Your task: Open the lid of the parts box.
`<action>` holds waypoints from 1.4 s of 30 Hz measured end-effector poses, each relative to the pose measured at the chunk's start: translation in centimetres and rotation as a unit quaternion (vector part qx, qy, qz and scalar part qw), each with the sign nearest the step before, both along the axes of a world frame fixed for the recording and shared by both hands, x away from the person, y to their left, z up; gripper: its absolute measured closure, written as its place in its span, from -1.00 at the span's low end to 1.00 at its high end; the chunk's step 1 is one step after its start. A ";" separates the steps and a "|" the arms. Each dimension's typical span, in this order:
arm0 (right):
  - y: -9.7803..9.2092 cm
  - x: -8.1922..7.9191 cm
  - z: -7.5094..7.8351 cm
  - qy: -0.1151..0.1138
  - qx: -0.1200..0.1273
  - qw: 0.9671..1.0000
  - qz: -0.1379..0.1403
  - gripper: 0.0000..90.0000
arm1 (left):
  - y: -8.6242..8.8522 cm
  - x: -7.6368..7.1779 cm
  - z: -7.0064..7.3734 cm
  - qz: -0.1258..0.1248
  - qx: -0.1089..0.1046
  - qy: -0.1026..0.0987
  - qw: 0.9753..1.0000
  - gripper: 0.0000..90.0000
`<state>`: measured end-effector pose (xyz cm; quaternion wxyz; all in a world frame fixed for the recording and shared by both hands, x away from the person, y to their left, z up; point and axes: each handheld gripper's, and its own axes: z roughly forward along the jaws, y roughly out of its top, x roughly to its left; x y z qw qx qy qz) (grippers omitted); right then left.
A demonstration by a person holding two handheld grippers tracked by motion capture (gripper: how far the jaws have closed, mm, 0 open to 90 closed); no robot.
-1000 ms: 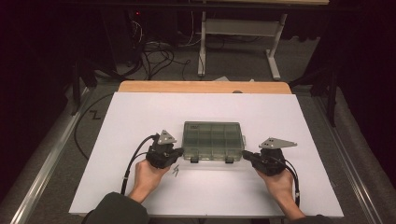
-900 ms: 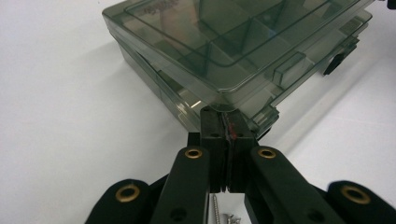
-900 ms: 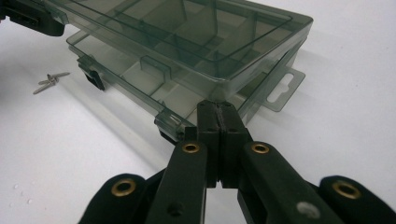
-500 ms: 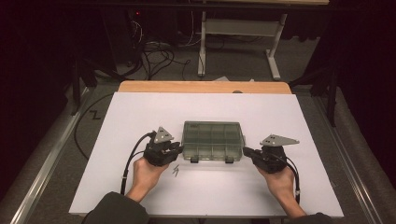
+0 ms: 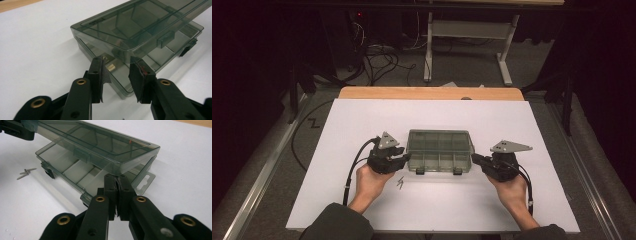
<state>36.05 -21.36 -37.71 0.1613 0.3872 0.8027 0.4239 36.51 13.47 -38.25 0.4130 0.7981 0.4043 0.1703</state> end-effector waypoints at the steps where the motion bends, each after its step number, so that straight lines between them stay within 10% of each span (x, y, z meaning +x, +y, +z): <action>1: 0.0 0.1 0.1 -0.001 -0.001 1.000 0.001 0.99 | 0.0 0.0 0.0 0.000 0.000 0.000 1.000 0.41; 22: 0.2 0.9 0.7 0.004 0.008 1.000 -0.021 0.58 | -0.5 1.4 1.4 0.017 -0.017 -0.012 1.000 0.30; 42: 0.5 3.2 -0.2 0.084 -0.017 0.995 -0.058 0.26 | -0.7 2.9 2.7 0.024 -0.026 -0.011 0.999 0.28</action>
